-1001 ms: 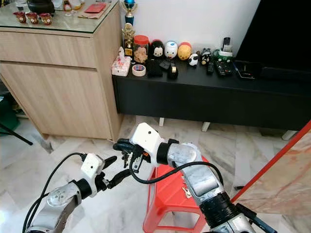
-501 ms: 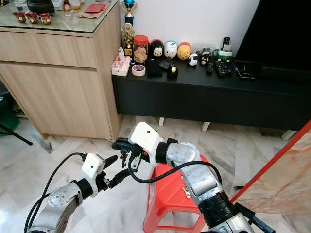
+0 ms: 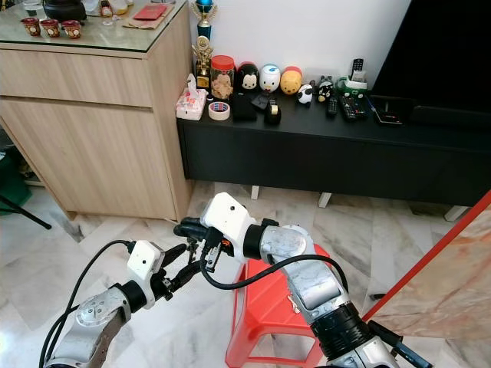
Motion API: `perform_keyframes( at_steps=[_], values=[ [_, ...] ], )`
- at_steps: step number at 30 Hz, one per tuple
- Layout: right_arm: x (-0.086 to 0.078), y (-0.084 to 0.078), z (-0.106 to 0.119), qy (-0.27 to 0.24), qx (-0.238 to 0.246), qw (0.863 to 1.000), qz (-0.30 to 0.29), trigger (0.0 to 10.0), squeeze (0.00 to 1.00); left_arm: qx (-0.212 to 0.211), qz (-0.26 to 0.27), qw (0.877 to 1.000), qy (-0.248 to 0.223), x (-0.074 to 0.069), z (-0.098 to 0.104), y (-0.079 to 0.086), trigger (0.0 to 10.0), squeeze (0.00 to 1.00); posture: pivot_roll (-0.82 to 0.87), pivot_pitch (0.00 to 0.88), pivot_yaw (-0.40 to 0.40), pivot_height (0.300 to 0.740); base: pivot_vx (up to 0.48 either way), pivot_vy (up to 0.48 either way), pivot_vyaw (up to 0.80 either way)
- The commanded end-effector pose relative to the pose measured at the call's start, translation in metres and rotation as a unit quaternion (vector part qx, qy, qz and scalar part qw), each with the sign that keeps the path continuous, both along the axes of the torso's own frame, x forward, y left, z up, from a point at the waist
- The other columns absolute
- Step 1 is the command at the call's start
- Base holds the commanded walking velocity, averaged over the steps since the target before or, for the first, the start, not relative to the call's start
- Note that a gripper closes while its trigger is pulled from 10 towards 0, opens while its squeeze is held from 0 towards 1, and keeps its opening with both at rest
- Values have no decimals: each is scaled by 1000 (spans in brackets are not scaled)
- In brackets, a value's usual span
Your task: Hang keys on a hook
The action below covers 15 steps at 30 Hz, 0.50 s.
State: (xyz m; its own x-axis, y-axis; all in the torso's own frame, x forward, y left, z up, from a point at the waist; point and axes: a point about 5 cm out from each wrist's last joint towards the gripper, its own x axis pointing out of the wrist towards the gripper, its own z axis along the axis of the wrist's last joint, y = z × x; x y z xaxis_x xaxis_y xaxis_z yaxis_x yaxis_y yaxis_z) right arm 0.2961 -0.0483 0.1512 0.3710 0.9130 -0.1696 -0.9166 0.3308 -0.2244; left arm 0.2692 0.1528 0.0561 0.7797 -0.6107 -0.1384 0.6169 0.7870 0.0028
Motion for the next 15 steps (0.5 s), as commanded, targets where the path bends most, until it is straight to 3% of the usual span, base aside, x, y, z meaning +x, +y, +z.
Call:
perform_keyframes(
  at_steps=[1,15],
  values=[
    [2,0,1,2,-4,1000,-4,10000,0,-8,4,1000,2,0,-2,0,0,0,17,41,-118,740,0,0,0],
    [3,-1,-1,4,-5,1000,-7,10000,0,-17,15,1000,-3,1,0,2,0,0,17,40,-118,740,0,0,0]
  ],
)
